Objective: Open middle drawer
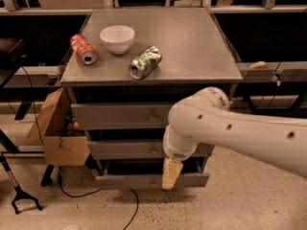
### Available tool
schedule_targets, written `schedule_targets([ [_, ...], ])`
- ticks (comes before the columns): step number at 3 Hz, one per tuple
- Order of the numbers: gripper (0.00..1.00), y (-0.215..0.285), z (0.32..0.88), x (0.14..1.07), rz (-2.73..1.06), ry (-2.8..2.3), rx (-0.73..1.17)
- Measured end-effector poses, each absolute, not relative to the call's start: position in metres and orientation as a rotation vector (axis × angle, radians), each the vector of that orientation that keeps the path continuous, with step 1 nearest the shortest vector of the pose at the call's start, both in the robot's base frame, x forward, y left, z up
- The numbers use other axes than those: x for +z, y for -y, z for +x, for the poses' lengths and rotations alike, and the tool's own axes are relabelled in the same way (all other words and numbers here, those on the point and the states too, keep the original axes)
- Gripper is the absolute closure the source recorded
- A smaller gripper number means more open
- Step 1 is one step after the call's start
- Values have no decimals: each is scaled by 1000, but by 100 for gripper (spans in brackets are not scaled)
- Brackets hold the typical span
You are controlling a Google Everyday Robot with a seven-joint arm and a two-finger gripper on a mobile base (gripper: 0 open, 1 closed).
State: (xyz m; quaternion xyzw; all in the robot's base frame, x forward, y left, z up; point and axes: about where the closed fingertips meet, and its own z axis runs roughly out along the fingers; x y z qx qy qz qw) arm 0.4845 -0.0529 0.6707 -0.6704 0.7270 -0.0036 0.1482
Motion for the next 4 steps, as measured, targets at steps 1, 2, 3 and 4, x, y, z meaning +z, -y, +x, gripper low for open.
schedule_targets([
  [1,0,46,468,596,-1962,-2163,18],
  [2,0,25,468,541,-1951,-2197,37],
  [3,0,-15,484,492,-1879,-2216,60],
  [4,0,-15,484,492,-1879,-2215,60],
])
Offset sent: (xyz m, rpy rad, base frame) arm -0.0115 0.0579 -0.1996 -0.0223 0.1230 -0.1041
